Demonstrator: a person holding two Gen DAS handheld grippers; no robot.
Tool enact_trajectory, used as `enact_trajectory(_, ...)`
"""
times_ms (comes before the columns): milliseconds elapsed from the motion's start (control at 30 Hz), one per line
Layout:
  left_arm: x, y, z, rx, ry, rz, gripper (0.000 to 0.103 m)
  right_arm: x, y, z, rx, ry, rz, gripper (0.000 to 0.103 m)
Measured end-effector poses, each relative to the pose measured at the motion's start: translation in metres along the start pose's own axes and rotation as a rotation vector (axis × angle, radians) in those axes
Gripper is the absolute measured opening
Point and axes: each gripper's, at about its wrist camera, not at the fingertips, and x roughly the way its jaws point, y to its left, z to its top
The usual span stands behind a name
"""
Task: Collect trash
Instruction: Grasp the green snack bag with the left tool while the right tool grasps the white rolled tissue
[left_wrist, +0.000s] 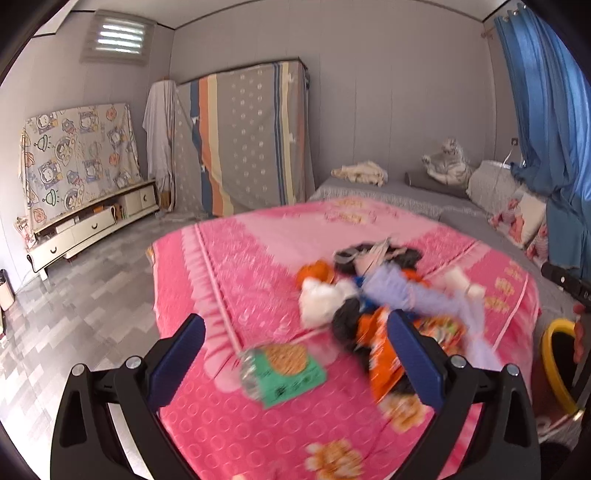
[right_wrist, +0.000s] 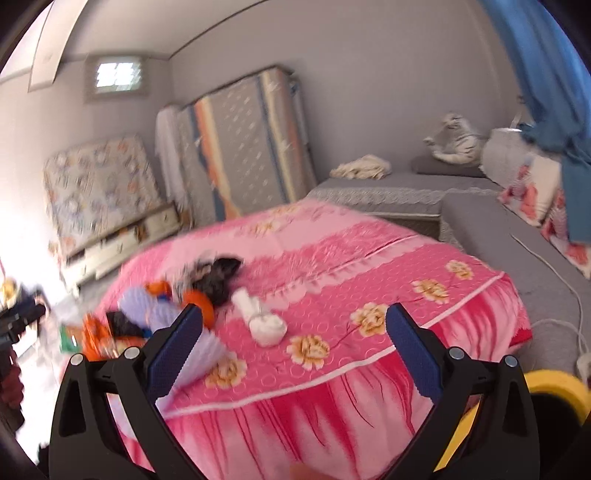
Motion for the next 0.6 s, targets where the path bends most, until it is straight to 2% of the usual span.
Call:
enact_trajectory(100,0.019,0.013,-0.011,-0.022,0.089,-0.005,0.095,0.02,0.002,-0.005,-0.04,0.071,-0.018,0.095)
enact_trajectory(200,0.035,0.025,-0.023,-0.061,0.142,-0.036,0.095,0.041,0.001,-0.008,-0.041,0.121,-0.026,0.095)
enact_trajectory(300,0.048,0.029,-0.03,-0.077,0.173,-0.031,0.095,0.053,0.001,-0.007,-0.037,0.125,-0.034,0.095)
enact_trajectory(400,0.055,0.032,-0.034,-0.092,0.194,-0.077,0.095,0.065,0.007,-0.004,-0.08,0.135,-0.029,0.095)
enact_trajectory(600,0.067,0.039,-0.038,-0.124,0.221,-0.1,0.095,0.092,0.009,0.001,-0.089,0.206,-0.011,0.095)
